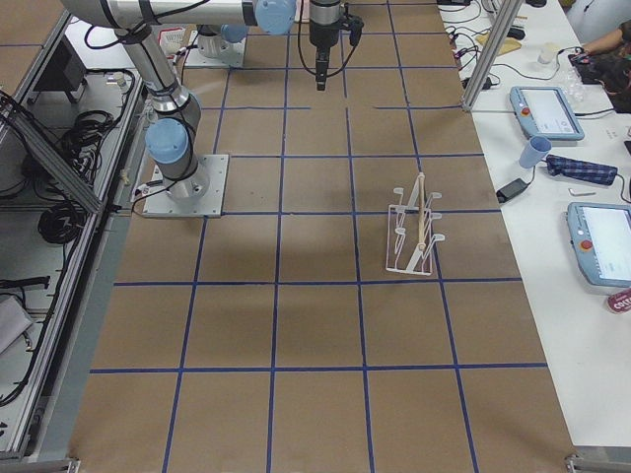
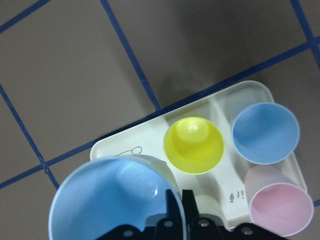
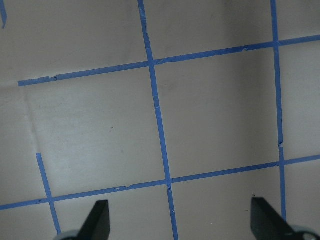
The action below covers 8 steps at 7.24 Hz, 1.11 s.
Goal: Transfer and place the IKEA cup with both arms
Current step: 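Lower the cup into the tray's empty slot with the left gripper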
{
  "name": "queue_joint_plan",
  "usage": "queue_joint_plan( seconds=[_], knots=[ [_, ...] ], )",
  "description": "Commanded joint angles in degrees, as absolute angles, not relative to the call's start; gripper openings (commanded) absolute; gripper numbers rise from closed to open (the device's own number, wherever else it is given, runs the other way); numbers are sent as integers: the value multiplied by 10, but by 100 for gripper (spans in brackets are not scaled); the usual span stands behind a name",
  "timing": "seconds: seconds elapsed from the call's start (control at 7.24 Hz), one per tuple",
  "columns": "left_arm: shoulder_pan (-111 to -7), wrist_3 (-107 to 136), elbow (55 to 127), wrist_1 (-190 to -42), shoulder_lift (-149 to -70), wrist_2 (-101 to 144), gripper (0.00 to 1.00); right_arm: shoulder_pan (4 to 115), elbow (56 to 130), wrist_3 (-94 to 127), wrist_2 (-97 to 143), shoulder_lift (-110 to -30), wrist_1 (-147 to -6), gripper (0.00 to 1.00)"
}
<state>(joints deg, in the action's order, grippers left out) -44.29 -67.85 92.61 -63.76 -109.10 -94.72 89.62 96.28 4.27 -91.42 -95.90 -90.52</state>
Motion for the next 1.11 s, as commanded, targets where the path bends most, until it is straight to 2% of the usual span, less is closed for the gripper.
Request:
queue_joint_plan(
  seconds=[0.0,0.14,0.41,0.55,0.97],
  knots=[
    [-433,-679,928,-614,-1144,-945,0,896,964,38,-912,-961,-911,100],
    [-432,-679,928,-619,-1155,-947,0,896,964,37,-913,-960,-911,100],
    [-417,-678,928,-622,-1176,-947,10,896,964,37,-913,-956,-905,100],
    [-416,-678,928,-625,-1178,-947,99,896,964,37,-914,-957,-905,100],
    [-416,-682,919,-674,-1164,-955,100,896,965,38,-915,-959,-904,100]
  ],
)
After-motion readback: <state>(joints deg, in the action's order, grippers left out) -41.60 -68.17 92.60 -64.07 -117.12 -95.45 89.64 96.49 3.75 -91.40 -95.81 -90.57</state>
